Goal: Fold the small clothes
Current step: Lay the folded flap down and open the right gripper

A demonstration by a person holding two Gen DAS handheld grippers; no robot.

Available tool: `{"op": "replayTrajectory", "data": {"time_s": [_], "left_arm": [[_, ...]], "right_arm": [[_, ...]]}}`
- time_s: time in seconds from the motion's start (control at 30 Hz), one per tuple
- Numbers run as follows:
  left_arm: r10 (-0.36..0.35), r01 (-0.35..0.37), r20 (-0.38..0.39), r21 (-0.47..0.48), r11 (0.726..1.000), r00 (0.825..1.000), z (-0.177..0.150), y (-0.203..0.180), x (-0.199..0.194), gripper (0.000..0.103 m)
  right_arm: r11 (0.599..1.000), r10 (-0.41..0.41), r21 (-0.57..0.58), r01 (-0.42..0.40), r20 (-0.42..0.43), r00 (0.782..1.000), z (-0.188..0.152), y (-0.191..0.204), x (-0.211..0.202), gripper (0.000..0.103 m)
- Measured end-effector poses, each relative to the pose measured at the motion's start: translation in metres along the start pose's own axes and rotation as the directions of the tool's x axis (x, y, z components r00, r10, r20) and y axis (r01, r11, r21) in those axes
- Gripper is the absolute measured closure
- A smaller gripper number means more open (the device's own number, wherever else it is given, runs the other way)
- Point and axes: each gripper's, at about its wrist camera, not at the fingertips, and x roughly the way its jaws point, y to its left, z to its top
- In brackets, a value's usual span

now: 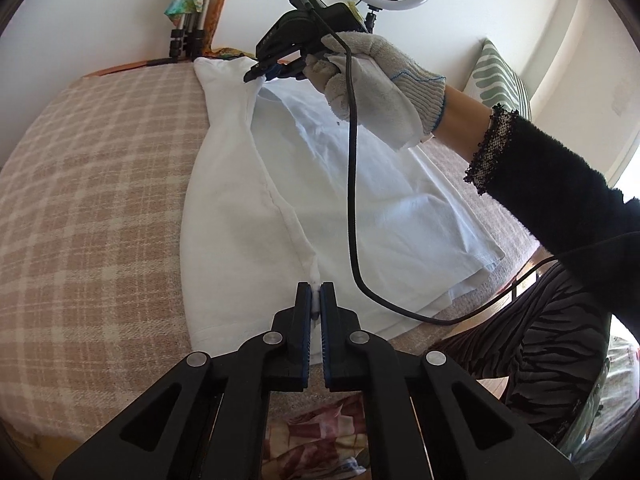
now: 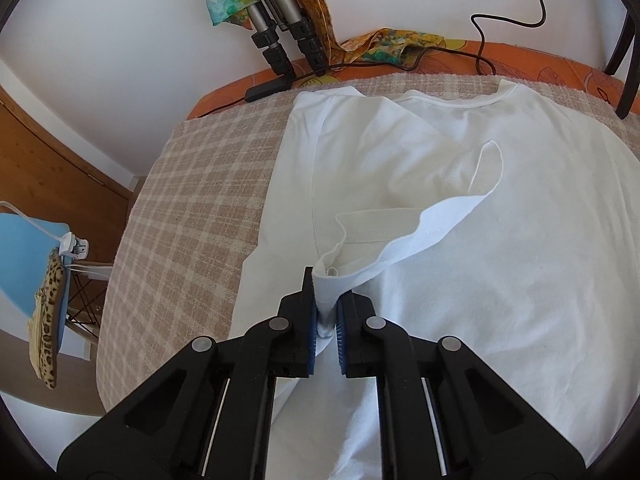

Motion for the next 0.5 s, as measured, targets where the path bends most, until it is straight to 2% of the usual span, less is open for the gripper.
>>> {"op": "replayTrajectory", "data": {"time_s": [0.13,0.23,0.33,0.4,0.43,0.5], "left_arm": [[-0.111,0.112,0.007,-0.04,0.993,0.994,0.006,-0.009,-0.002,0.1],[-0.171,0.171,-0.019,-0.037,0.985,0.985,0.009,-0.019,0.003,0.1],[-0.159,0.158,-0.067,-0.014,0.987,0.985,0.009,-0.028,0.019,0.1],[-0.181,0.18,-0.103,-0.014,0.983,0.978,0.005,-0.029,0.025,0.099],[-0.163,0.164,-0.121,-0.003,0.986,0.979,0.004,-0.031,0.026,0.095],[-0.134,0.138,-0.143,0.018,0.99,0.981,0.003,-0.033,0.023,0.084]], "right_arm": [[1.0,0.014,-0.004,-0.014,0.029,0.999,0.001,0.001,-0.012,0.096],[1.0,-0.008,-0.02,0.009,0.046,0.999,0.003,-0.002,-0.02,0.096],[0.997,-0.068,-0.042,0.069,0.027,0.997,-0.001,-0.006,-0.012,0.096],[0.993,-0.101,-0.055,0.101,0.001,0.995,-0.005,-0.008,-0.003,0.096],[0.991,-0.119,-0.065,0.118,-0.009,0.993,-0.007,-0.008,-0.001,0.096],[0.981,-0.173,-0.088,0.172,-0.006,0.985,-0.007,-0.007,-0.004,0.087]]}}
